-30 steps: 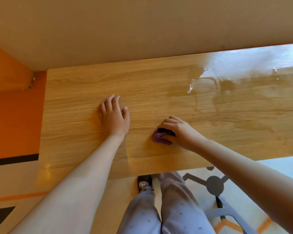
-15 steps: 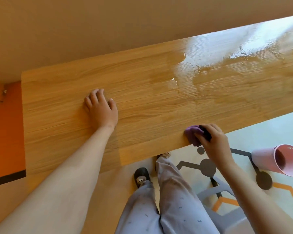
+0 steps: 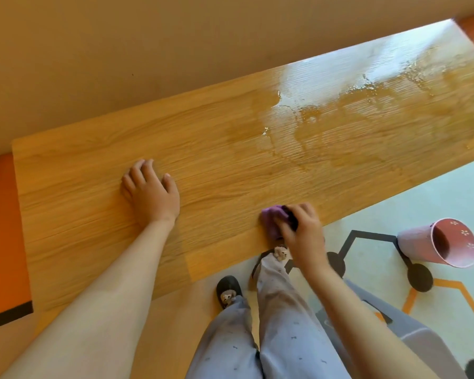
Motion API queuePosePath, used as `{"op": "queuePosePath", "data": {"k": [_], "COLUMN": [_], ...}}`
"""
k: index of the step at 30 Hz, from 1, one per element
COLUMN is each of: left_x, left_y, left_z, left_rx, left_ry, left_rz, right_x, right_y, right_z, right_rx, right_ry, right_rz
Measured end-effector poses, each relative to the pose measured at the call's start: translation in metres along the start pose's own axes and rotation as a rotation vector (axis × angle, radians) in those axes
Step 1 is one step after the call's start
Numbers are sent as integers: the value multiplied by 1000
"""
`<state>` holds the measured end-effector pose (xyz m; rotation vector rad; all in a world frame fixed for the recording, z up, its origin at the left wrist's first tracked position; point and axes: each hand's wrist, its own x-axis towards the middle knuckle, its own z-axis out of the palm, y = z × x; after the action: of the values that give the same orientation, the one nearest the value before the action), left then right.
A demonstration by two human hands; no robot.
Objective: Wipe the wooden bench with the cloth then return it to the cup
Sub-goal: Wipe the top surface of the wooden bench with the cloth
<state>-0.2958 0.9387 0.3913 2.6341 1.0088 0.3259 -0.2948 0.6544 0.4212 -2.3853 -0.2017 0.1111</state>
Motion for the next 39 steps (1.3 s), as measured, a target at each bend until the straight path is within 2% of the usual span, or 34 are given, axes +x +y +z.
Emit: {"op": "queuePosePath", "data": {"k": [3, 6, 8, 12, 15, 17, 20, 23, 25, 28, 31, 33, 37, 39], "left_x": [0, 0, 0, 0, 0, 0, 0, 1, 1, 1, 2, 3, 3, 3], "left_y": [1, 1, 1, 2, 2, 3, 4, 3, 3, 4, 3, 3, 5, 5], "left_z": [0, 0, 0, 0, 0, -1, 0, 0, 0, 0, 2, 2, 2, 2], "left_rx": [4, 1, 1, -9, -9, -8, 3, 3, 1, 4, 2, 4, 8, 8], "left_ry": [1, -2, -5, -1, 6, 9, 6, 10, 12, 14, 18, 20, 16, 16], "left_rz": [2, -2, -6, -8, -11, -10, -15, -12, -18, -19, -22, -23, -32, -38], "right_x": [28, 33, 25, 15, 26, 40, 64, 67, 58, 46, 55, 71, 114, 122], "right_y": [39, 43, 22, -35, -42, -21, 18, 17, -6, -46, -55, -38, 13, 19], "right_z": [-48, -52, -27, 34, 37, 17, -20, -21, 0, 43, 51, 35, -17, -24], "right_rx": [-57, -80, -58, 20, 18, -5, -59, -92, -87, -43, -28, -27, -92, -121], "right_ry": [162, 216, 168, -43, -103, -40, 141, 193, 128, -65, -134, -95, 120, 158], "right_rz": [193, 280, 212, 5, -82, -22, 149, 228, 170, -17, -119, -68, 163, 230]}}
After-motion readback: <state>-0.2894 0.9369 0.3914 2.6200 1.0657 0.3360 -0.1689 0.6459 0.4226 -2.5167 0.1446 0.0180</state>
